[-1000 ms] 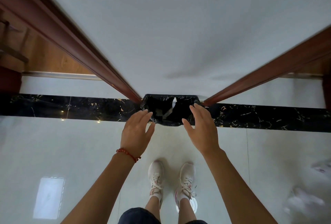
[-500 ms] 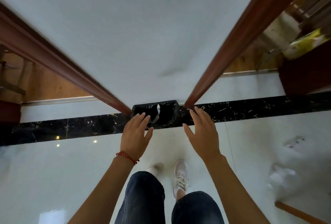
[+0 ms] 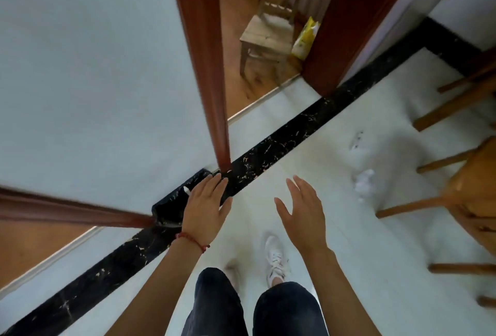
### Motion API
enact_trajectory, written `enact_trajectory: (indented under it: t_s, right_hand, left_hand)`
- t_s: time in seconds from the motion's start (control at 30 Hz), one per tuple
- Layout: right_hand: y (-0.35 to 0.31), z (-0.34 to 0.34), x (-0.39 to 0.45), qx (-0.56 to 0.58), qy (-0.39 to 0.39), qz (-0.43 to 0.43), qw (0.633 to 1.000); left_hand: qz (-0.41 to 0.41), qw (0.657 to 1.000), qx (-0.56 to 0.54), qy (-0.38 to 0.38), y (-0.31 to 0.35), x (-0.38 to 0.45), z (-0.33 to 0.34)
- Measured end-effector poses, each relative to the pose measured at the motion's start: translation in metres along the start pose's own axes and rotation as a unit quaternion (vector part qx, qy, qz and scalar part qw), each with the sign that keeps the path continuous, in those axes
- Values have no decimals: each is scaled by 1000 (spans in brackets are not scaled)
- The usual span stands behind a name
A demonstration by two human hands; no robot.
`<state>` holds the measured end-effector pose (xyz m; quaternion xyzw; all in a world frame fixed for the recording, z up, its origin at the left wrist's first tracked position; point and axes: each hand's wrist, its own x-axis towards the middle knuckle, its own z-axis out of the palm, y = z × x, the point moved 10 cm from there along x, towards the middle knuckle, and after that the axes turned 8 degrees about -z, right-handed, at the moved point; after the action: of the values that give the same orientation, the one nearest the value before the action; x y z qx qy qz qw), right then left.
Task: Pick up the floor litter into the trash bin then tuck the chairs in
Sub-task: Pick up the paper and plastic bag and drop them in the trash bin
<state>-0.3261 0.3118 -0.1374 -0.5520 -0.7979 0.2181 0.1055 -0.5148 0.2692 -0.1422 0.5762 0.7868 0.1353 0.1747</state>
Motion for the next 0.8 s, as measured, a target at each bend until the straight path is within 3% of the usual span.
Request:
enact_trajectory:
  t_s: [0.4,0.8]
  right_hand:
    - [129,-103,-121,5,124,208,970]
    - [244,-158,-136,27,154,278,948]
  left_hand:
    - [209,975,14,-76,183,-14,38]
    - [253,959,46,-122,310,19,98]
